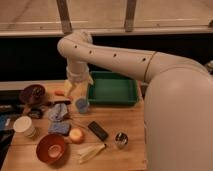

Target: Place sponge in table surface

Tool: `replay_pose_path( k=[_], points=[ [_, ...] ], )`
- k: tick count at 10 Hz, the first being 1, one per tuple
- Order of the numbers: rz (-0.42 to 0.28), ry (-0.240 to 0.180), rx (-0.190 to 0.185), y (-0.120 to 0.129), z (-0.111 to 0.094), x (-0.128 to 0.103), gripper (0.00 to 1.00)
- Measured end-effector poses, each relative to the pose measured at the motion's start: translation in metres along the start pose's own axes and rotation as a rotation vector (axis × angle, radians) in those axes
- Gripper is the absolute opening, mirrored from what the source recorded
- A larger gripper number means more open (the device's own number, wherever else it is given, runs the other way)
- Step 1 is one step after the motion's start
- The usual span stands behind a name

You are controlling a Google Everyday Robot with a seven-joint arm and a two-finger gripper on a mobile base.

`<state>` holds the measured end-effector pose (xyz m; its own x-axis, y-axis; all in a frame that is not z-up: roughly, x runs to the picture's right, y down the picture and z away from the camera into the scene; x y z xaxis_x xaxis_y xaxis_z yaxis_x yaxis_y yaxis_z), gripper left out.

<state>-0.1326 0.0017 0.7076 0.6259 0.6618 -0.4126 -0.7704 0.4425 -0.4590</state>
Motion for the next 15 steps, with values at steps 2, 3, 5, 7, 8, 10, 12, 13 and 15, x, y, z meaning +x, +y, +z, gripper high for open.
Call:
replay_pose_path(
  k=[2,3,5,7,8,10,12,13,15],
  points=[
    [-0.001,0.001,-0.002,-0.002,0.000,0.001,0.80],
    [-0.027,0.006,-0.007,0.002,0.002,-0.001,0.80],
    [-0.125,0.026,-0.028,0.032,0.014,-0.011,0.80],
    [-0.245,0.069,-0.058,0.089,0.044,-0.021,0.80],
    [-0.287,0.084,-0.072,0.111,0.058,-0.024,0.80],
    [-0.372,0.102,-0.121,0.155,0.086,-0.032,0.80],
    [-0.482,0.087,-0.191,0.198,0.103,-0.031,0.80],
    [-0.494,0.084,-0.199,0.202,0.104,-0.030,0.80],
    [-0.492,0.084,-0.199,0.201,0.104,-0.030,0.80]
  ],
)
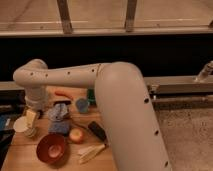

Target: Place sponge in table surface

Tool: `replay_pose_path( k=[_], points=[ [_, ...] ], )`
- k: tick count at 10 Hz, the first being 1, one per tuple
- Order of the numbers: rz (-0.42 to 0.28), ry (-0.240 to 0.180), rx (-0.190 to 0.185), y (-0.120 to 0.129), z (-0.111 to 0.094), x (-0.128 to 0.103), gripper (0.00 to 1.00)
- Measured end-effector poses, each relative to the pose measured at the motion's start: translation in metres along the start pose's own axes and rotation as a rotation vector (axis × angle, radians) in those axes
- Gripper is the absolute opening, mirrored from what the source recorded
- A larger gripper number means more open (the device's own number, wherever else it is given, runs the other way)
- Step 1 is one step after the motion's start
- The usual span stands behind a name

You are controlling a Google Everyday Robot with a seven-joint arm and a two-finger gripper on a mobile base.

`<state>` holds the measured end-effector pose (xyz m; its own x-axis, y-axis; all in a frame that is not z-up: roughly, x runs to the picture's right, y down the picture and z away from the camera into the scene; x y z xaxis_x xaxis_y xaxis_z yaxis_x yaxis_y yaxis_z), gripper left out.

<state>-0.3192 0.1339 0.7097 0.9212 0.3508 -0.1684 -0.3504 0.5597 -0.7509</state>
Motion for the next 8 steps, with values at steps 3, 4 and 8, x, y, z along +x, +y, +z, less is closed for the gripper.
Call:
replay_pose_path(
  k=[3,4,8],
  points=[
    [0.009,0.038,-0.019,0.004,0.014,-0.004,0.80],
    [0.023,0.051,-0.037,0.004,0.026,-0.004,0.80],
    [0.109,0.114,-0.082,-0.002,0.050,0.012,0.80]
  ],
)
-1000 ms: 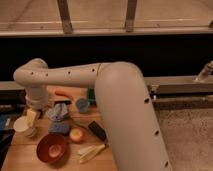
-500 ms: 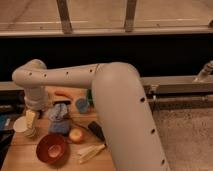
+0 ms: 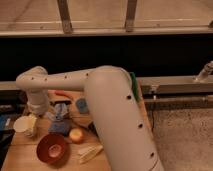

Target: Place sponge in table surface

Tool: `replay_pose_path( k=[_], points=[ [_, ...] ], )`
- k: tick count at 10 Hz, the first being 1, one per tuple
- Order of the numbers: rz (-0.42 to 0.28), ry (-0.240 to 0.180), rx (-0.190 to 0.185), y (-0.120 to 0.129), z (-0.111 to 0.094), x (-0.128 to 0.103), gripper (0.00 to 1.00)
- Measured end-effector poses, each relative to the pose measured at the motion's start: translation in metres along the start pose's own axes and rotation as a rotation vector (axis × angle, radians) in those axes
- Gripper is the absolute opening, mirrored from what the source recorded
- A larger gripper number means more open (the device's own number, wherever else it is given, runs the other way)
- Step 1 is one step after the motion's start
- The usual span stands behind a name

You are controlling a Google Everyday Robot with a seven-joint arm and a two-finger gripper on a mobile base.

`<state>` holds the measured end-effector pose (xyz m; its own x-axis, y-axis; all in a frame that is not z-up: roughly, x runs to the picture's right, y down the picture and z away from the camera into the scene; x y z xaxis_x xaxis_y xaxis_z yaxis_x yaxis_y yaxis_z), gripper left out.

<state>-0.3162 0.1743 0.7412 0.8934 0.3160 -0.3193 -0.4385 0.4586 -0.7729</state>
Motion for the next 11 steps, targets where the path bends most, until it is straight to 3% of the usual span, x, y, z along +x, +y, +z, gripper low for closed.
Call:
replay_pose_path(
  k=[4,7,11],
  points=[
    [0.088,-0.015,-0.091,-0.023,0.024,0.027,0.80],
    [0.121,-0.007,-0.111,-0.036,0.033,0.032,0.80],
    [0.122,0.027,-0.136,-0.049,0.050,0.019,0.80]
  ],
)
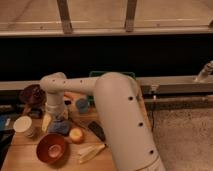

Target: Place sponge in table surface

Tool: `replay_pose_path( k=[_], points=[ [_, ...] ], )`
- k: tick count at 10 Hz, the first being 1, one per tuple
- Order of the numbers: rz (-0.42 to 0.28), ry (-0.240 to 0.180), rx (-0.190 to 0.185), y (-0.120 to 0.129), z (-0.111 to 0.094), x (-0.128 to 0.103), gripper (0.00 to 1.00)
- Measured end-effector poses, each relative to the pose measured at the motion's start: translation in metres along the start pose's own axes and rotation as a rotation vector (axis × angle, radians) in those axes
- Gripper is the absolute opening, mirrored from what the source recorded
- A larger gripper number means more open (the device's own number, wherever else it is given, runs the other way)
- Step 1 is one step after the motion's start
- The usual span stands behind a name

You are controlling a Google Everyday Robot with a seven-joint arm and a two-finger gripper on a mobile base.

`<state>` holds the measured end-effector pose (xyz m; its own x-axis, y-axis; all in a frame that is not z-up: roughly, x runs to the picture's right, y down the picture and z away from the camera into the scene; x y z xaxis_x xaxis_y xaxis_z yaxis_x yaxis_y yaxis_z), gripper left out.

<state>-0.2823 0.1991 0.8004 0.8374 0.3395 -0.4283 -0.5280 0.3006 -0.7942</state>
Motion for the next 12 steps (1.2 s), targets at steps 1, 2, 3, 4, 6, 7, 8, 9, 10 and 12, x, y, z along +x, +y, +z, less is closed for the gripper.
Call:
replay_pose_path(
  k=[1,2,3,4,6,7,8,9,10,12],
  points=[
    [-0.007,0.010,-0.007,0.001,0.005,-0.007,0.80],
    [-0.008,0.014,-0.011,0.000,0.008,-0.009,0.80],
    [-0.009,0.018,-0.016,0.000,0.010,-0.011,0.80],
    [-0.010,0.022,-0.019,0.001,0.014,-0.011,0.80],
    [-0.010,0.028,-0.018,0.004,0.017,-0.011,0.80],
    [-0.010,0.031,-0.020,0.008,0.020,-0.011,0.80],
    [-0.006,0.027,-0.026,0.009,0.022,-0.010,0.80],
    [-0.004,0.022,-0.032,0.009,0.024,-0.011,0.80],
    [-0.001,0.021,-0.035,0.009,0.025,-0.010,0.78],
    [-0.003,0.025,-0.034,0.010,0.024,-0.010,0.60]
  ],
)
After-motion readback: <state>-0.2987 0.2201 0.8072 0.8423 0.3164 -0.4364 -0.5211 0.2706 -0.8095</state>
